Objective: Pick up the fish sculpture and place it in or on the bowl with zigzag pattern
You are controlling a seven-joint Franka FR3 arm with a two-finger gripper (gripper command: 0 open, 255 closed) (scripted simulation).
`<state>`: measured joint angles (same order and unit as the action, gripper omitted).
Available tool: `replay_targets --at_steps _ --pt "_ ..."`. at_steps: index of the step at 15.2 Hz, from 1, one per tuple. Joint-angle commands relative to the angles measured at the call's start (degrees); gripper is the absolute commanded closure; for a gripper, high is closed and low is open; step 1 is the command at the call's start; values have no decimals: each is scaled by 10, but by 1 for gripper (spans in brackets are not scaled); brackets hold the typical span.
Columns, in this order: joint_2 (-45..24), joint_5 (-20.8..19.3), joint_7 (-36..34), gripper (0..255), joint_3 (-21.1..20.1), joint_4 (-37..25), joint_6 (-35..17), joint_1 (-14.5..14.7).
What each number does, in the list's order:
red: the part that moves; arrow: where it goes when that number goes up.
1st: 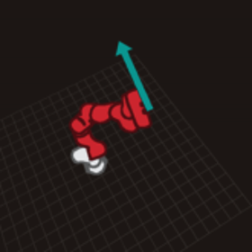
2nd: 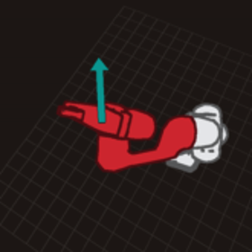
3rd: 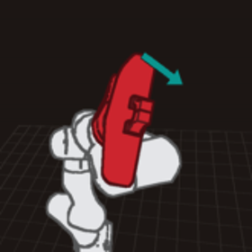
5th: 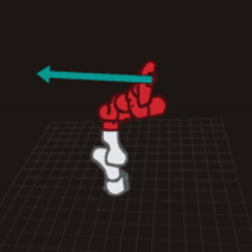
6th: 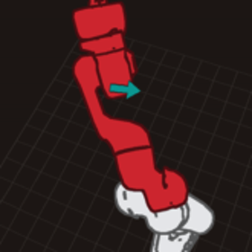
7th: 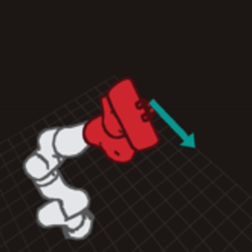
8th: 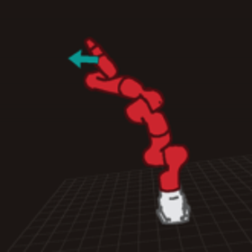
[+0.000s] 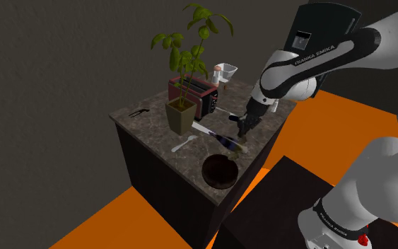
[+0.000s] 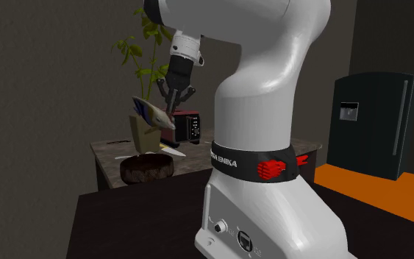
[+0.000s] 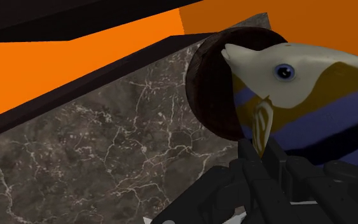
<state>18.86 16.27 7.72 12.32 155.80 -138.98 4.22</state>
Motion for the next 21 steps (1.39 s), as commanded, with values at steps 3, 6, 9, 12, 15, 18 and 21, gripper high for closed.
replay_targets --at_steps 3,6,9,12,15,18,21 --pt "-7 18 -9 255 -13 23 -34 16" --pt "-31 37 9 255 -7 29 -62 25" --pt "-57 59 30 255 -1 33 -89 36" --pt "-84 88 55 255 5 35 -116 48" --pt "-114 124 86 255 10 34 -141 61" --pt "-140 159 116 255 13 32 -159 71" --pt "-140 159 116 255 13 32 -159 71"
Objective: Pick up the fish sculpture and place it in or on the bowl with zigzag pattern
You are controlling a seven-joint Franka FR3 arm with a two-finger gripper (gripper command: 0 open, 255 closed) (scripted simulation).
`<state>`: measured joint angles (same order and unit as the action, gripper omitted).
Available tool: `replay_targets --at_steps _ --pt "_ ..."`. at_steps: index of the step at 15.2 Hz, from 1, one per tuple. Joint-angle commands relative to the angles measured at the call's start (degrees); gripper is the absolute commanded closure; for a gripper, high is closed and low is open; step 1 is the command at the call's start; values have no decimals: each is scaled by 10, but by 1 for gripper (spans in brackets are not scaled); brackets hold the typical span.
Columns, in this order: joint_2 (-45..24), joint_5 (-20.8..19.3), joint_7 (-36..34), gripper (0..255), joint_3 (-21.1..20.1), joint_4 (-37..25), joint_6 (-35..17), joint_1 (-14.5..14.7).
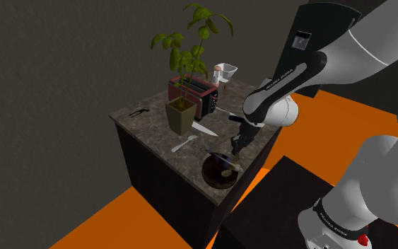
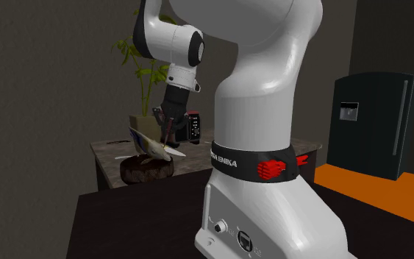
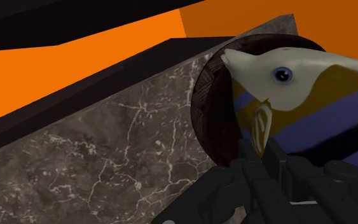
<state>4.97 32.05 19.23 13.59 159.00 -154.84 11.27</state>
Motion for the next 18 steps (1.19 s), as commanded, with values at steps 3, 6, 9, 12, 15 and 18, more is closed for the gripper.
replay_targets --at_steps 3,6,9,12,15,18 --pt "-1 1 1 255 0 0 -1 0" --pt "-1 1 1 0 0 0 -1 0" --pt "-1 1 1 0 0 0 -1 0" --pt "51 -68 -48 0 2 5 40 -22" --pt "94 -113 -78 0 -2 4 80 -45" --pt "94 -113 -78 0 -3 4 80 -45"
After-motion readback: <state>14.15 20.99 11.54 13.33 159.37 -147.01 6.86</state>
